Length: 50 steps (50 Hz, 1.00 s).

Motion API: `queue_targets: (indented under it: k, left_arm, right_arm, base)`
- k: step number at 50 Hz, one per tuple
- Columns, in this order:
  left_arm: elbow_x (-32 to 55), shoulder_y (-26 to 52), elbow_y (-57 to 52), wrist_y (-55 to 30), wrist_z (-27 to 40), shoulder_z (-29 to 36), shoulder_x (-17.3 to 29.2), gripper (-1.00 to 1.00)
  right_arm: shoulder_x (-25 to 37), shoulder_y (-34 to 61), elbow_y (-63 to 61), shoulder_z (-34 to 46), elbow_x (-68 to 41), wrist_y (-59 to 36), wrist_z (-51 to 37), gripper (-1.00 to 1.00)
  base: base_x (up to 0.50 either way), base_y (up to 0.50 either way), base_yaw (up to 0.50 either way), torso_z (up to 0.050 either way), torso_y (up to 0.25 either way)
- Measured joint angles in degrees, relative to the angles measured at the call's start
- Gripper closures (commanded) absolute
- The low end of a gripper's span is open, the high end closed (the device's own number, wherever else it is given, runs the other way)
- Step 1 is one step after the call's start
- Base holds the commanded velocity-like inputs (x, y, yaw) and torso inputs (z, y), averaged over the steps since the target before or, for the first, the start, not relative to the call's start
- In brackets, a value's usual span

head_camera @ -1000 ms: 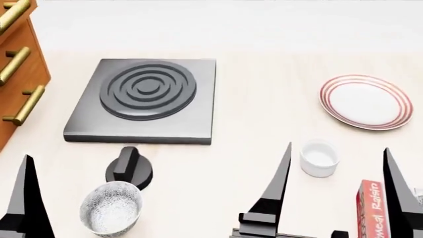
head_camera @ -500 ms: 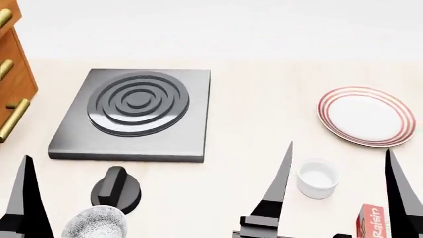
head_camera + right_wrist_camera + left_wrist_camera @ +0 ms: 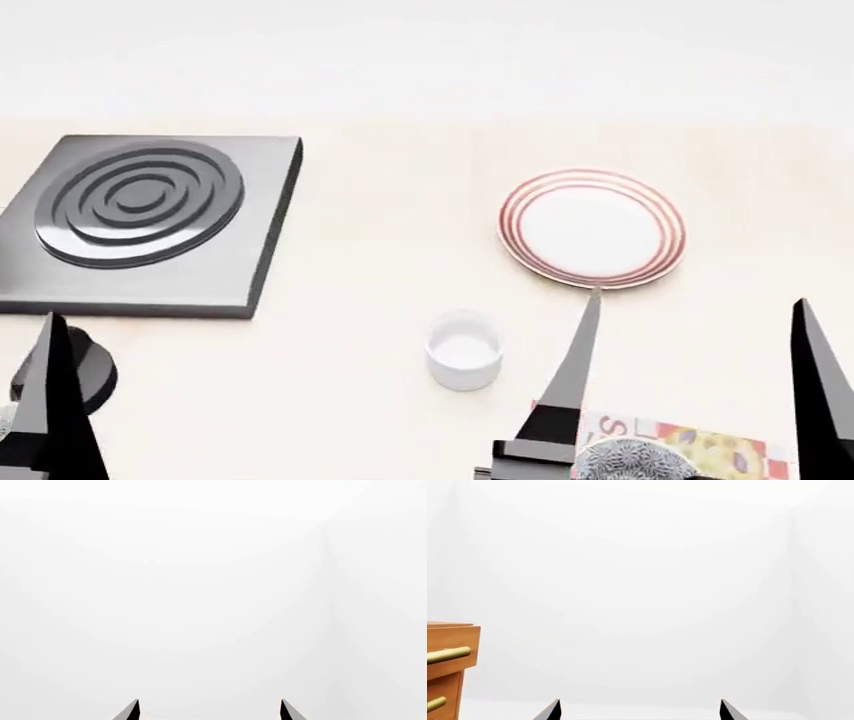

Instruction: Pick the akita bowl on the cookies box and place it on the plate.

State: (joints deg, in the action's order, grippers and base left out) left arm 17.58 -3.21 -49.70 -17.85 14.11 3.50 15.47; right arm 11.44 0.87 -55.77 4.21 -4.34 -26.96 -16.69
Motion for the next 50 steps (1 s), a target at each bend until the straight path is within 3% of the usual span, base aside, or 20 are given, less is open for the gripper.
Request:
queue_targets:
  k: [19, 31, 44, 50]
  left_arm:
    - [0.6, 0.0, 0.4, 0.6, 1.0, 0.6, 0.9, -1.00]
    - [1.2, 0.1, 0.6, 0.7, 1.4, 0.8, 1.5, -1.00]
    - [1.7, 0.1, 0.6, 1.0, 1.8, 1.0, 2.1, -1.00]
    - [1.8, 0.1, 0.5, 1.1, 2.1, 1.2, 2.4, -1.00]
  right_arm:
    - [1.0, 0.2, 0.1, 0.8, -0.4, -0.3, -1.1, -1.00]
    - [1.9, 1.3, 0.2, 1.9, -0.1, -3.4, -1.8, -1.00]
    - [2.9, 1.7, 0.0, 3.0, 0.1, -4.1, -2.2, -1.00]
    - [3.1, 1.8, 0.0, 3.0, -0.1, -4.5, -2.5, -1.00]
  base:
    - [-0.02, -0.50, 0.00, 0.000, 0.000]
    - [0.02, 0.00, 0.00, 0.000, 0.000]
    - [0.50, 0.00, 0.00, 0.000, 0.000]
    - [0.04, 0.00, 0.00, 0.015, 0.000]
